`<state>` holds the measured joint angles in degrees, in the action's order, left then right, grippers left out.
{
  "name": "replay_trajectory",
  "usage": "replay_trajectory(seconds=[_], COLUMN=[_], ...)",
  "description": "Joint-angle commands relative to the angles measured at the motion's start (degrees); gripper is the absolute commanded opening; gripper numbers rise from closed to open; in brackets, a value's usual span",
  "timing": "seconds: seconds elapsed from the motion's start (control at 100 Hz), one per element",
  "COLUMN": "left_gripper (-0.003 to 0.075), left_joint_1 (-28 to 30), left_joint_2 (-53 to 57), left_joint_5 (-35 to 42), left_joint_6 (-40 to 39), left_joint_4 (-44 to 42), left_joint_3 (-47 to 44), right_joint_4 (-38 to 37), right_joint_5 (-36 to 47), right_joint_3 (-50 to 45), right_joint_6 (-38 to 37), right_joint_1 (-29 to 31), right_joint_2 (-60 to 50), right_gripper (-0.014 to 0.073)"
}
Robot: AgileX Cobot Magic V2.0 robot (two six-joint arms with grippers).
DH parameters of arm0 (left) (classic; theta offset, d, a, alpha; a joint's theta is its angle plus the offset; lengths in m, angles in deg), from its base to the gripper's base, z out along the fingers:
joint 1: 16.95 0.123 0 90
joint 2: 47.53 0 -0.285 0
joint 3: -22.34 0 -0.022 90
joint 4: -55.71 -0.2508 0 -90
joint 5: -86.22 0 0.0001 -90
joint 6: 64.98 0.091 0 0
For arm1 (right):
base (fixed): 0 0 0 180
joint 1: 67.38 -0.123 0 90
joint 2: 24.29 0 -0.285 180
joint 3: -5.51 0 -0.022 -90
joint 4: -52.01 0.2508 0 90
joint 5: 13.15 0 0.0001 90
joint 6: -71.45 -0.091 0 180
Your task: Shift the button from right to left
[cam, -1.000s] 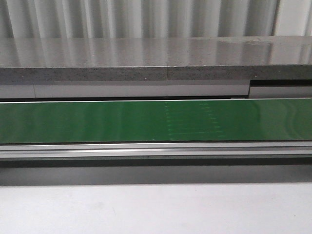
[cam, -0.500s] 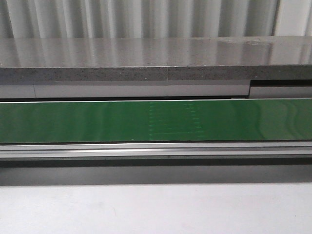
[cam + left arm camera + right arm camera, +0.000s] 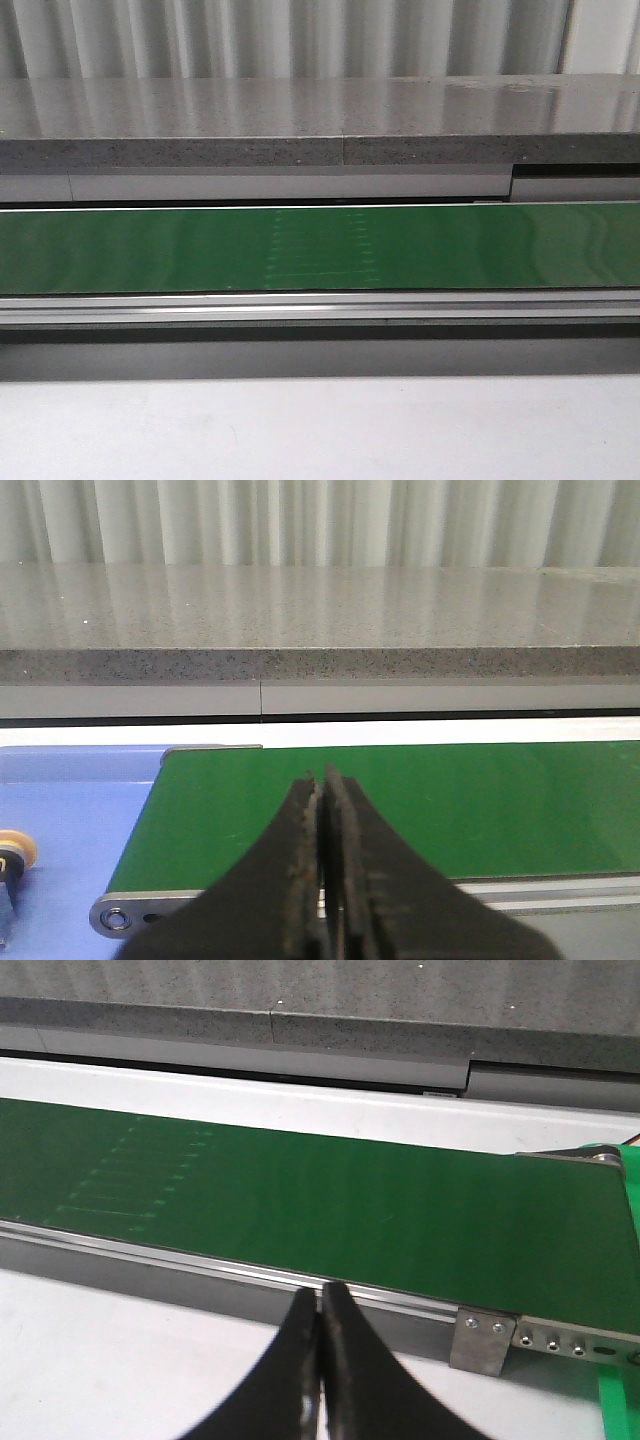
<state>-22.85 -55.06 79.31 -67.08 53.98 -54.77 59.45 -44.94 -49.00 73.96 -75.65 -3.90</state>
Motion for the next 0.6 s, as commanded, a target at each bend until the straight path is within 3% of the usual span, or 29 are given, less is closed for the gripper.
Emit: replay_trajectory(seconds=[0.0,0.15,0.3,0.5,0.59], left_gripper=[-0.0020,-0.0020,-0.0020,-0.0020,-0.0020], left_joint_1=[0.2,0.2,0.2,0.2,0.2], left_joint_2=[1.9,1.9,1.9,1.9,1.9], left_joint_5=[4.6,4.6,4.6,4.6,4.6], left_joint_6=[-0.1,-0.1,-0.1,-0.1,-0.1], left_joint_4=[0.5,0.5,0.5,0.5,0.5], left_joint_3=[-1.4,-1.4,-1.4,-1.4,-1.4], right_joint_4=[-1.0,-6.5,-6.8,-10.0,-10.3], right_joint_5=[8.5,24.6,38.2,39.1,33.7], right_joint_3=[0.1,-6.7,-15.2,-23.5,-23.4], right_joint_6=[0.2,0.1,-1.0,-8.2,-8.4], right_joint_1=[0.9,5.2,9.6,12.1,12.1], right_joint_2=[0.5,0.5,-1.3,-8.8,-12.2], right_gripper=[-0.0066,-0.0066,-0.0066,-0.0066,-0.0066])
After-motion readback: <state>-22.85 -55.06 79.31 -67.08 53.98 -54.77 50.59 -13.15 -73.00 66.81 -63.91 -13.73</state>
